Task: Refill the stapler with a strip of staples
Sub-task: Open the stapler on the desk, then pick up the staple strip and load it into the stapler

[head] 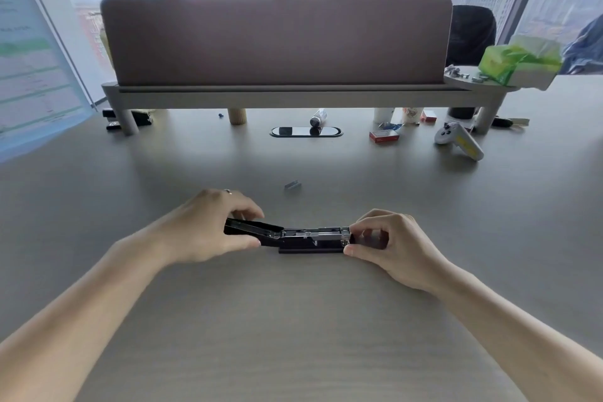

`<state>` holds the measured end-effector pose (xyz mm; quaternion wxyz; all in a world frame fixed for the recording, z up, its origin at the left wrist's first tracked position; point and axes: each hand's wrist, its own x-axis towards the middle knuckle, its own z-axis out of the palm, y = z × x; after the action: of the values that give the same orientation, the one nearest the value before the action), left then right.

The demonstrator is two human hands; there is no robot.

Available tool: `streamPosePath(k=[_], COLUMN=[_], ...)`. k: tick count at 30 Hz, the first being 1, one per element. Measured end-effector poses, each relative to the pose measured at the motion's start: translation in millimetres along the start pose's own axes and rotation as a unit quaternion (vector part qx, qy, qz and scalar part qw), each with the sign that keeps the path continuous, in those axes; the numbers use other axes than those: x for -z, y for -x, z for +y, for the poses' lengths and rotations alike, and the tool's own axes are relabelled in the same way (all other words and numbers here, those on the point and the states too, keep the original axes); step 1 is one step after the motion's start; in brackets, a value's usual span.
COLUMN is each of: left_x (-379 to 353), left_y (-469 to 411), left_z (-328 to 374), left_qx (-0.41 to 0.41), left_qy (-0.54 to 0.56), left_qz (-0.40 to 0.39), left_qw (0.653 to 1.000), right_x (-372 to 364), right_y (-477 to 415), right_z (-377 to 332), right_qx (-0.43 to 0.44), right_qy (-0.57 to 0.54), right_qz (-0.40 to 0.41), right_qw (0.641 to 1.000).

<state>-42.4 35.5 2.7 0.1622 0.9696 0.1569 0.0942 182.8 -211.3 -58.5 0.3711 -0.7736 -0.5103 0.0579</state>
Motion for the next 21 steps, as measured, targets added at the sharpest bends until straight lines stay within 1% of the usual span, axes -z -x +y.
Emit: streamPosePath(k=[4, 8, 11, 14, 16, 17, 18, 19, 21], left_x=[-10.4, -23.1, -28.6, -21.2, -12.9, -10.3, -10.0, -12.0, -21.5], left_y=[3.9, 9.3, 9.9, 3.9, -10.3, -22.0, -36.0, -51.5, -81.4], left_z=[-8.6, -13.7, -17.6, -17.2, -10.7, -7.3, -4.8, -2.6, 3.2], left_qx=[0.044, 0.051, 0.056, 0.055, 0.059, 0.071, 0.083, 0.097, 0.121], left_qy=[0.050, 0.094, 0.094, 0.092, 0.139, 0.159, 0.167, 0.156, 0.102], left_qz=[-0.016, -0.008, -0.005, -0.018, 0.001, 0.026, 0.052, 0.069, 0.071], left_qw=[0.998, 0.994, 0.994, 0.994, 0.988, 0.984, 0.981, 0.980, 0.985], right_x=[-0.6, -0.1, 0.1, 1.7, 8.3, 13.0, 17.4, 20.4, 20.1], right_y=[-1.4, -1.5, -1.2, 1.6, 0.7, -2.8, -7.3, -11.7, -17.2], right_z=[1.8, 2.2, 1.8, 1.5, 2.7, 5.1, 8.0, 10.9, 16.2], right_qx=[0.007, 0.006, 0.014, 0.011, -0.003, -0.015, -0.024, -0.028, -0.025], right_qy=[-0.005, -0.007, -0.004, 0.004, -0.028, -0.038, -0.027, 0.004, 0.063], right_qz=[-0.002, -0.002, -0.002, -0.011, -0.011, -0.004, 0.007, 0.018, 0.035], right_qw=[1.000, 1.000, 1.000, 1.000, 1.000, 0.999, 0.999, 0.999, 0.997])
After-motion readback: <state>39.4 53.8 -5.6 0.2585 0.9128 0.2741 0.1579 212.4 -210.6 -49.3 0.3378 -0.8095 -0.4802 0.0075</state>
